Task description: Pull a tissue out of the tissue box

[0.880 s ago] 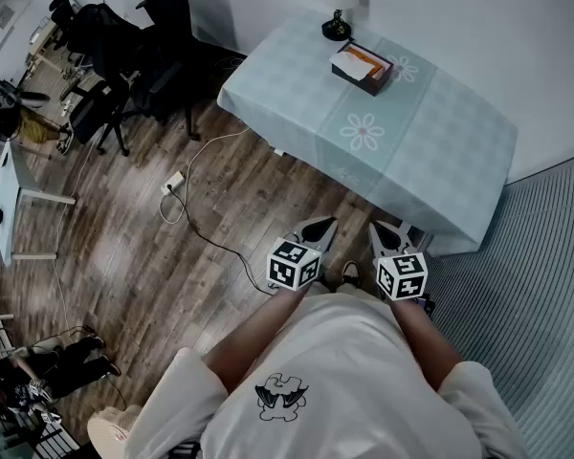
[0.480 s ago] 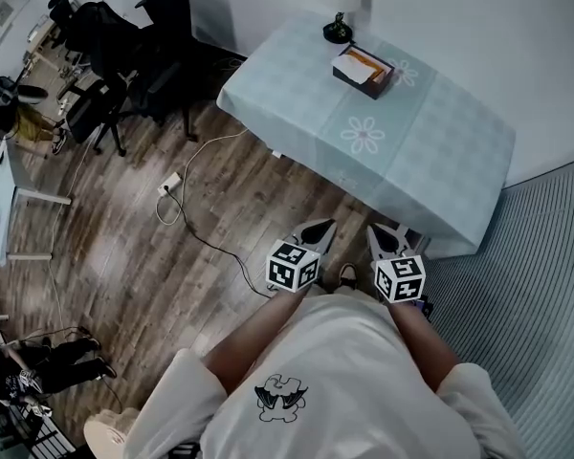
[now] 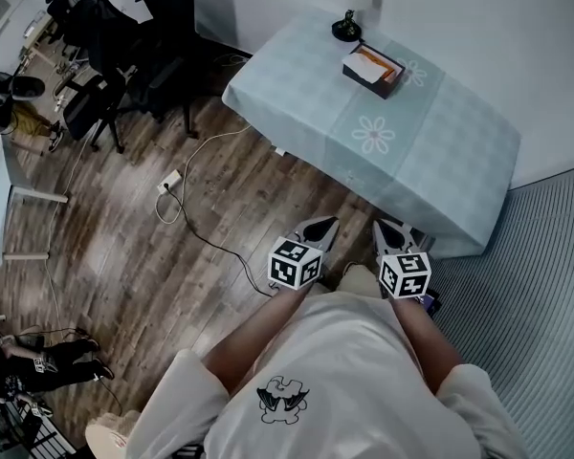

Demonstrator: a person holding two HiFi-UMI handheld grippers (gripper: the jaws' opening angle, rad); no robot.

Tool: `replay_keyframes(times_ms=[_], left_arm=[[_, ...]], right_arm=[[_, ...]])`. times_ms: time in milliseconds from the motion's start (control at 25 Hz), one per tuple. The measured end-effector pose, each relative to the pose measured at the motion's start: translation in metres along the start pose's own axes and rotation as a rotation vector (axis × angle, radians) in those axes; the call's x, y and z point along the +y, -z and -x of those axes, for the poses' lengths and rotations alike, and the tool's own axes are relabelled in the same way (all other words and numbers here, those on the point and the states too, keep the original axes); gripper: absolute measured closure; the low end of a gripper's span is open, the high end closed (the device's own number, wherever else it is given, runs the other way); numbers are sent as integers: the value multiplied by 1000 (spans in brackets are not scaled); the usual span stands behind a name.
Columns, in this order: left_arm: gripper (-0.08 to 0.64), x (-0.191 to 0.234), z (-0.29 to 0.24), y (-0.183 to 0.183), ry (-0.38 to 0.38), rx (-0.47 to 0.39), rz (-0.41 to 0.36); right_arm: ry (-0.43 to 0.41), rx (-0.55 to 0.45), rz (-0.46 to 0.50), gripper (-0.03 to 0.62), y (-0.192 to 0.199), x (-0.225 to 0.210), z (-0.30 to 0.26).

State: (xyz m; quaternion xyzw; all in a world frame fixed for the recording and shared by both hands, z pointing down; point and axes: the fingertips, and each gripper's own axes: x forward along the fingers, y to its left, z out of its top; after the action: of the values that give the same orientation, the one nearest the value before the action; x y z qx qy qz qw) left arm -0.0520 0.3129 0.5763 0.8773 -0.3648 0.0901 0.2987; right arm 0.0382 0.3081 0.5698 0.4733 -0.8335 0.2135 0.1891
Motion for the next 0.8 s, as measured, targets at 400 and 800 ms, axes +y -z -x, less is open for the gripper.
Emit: replay_keyframes(times_ms=[400, 800], left_arm=[[555, 50, -36, -32, -14, 13, 26], [555, 132, -169, -132, -67, 45, 26]], right_arm=[[43, 28, -57, 580, -16, -46, -56], [1, 2, -43, 580, -119, -161, -176]])
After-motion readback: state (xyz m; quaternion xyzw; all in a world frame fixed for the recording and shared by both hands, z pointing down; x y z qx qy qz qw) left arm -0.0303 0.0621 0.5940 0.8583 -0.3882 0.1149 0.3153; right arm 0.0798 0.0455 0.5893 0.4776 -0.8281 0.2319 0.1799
